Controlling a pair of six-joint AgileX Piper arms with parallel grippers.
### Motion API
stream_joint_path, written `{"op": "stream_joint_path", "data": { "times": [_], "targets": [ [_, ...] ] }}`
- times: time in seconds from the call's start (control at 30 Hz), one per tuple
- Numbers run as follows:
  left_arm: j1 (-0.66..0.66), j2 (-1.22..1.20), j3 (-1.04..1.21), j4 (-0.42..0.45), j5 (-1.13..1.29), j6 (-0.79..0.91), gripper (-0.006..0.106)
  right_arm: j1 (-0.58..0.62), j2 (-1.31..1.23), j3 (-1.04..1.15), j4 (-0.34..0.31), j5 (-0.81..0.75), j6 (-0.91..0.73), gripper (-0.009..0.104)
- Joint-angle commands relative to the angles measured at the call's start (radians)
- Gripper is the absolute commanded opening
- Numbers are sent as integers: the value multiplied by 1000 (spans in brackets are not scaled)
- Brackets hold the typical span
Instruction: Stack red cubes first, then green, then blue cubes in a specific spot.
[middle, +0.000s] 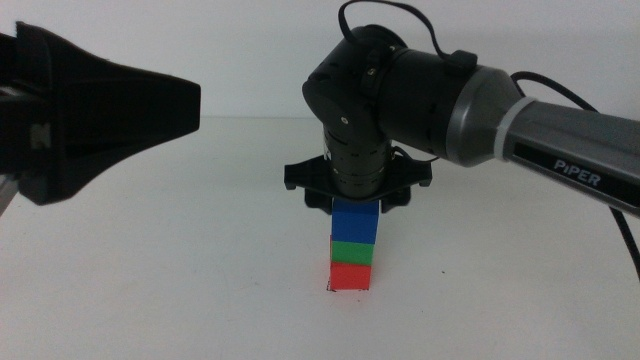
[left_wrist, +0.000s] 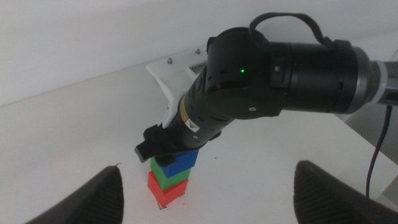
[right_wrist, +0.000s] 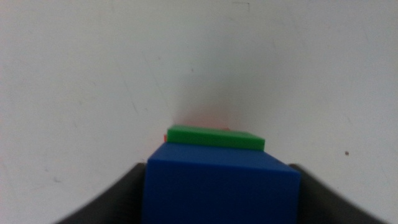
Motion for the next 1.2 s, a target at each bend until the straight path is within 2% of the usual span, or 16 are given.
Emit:
{"op": "stream_joint_path", "data": {
  "times": [0.0,0.1,0.2,0.33,0.43,0.57,0.73,0.77,0.8,0.87,0.93,1.17],
  "targets": [
    [2,-5,-3,6,-15,0,94,-9,11,5,-11,11,2,62],
    [2,-5,-3,6,-15,0,94,-9,11,5,-14,11,2,81],
    [2,-5,-3,6,-15,0,94,-9,-32,5,-15,11,-25,92],
    [2,-5,-3,6,-15,0,94,-9,-223,54,-55,11,-151,93],
    [2,-5,-3,6,-15,0,94,-52,-446,226,-73,11,-176,93],
    [2,-5,-3,6,-15,0,94,-189,-782,527,-74,-38,-259,93],
    [2,-5,-3,6,-18,0,94,-454,-1144,872,91,-305,-589,93],
    [2,-5,-3,6,-18,0,94,-577,-1254,982,176,-408,-718,93],
    [2,-5,-3,6,-18,0,94,-628,-1299,1019,223,-448,-766,93],
    [2,-5,-3,6,-20,0,94,-679,-1375,1099,349,-554,-852,93],
    [2,-5,-3,4,-20,0,94,-697,-1418,1146,430,-606,-960,93],
    [2,-5,-3,22,-20,0,94,-694,-1436,1151,445,-605,-953,93]
  ]
}}
